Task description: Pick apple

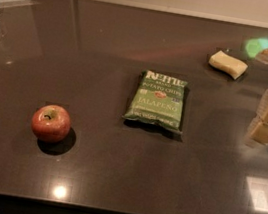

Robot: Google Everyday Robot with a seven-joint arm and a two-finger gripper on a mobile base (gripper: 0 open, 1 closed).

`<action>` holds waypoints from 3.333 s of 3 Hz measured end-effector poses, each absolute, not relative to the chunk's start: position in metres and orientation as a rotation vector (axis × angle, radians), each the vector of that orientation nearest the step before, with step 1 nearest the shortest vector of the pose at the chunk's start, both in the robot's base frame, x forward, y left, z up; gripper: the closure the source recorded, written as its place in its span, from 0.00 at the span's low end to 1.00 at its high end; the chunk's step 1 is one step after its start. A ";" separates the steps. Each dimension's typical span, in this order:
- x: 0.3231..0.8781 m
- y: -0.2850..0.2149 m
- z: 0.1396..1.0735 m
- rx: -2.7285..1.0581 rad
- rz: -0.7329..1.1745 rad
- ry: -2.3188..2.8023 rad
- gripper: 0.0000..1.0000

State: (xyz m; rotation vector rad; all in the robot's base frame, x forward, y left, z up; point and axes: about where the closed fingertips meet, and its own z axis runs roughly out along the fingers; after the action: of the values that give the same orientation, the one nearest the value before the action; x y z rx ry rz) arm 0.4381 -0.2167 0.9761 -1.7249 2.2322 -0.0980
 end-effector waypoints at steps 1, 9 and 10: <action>0.438 -0.216 0.976 -1.724 -0.099 2.230 0.00; 0.482 0.000 0.851 -1.906 0.451 1.959 0.00; 0.474 0.039 0.846 -1.924 0.547 1.883 0.00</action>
Offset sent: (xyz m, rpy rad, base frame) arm 0.0146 0.0352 -0.0251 0.0623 0.0155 0.0896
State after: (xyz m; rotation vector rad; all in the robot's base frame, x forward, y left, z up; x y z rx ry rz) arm 0.4745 0.0394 0.8460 -1.9240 1.8831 0.5469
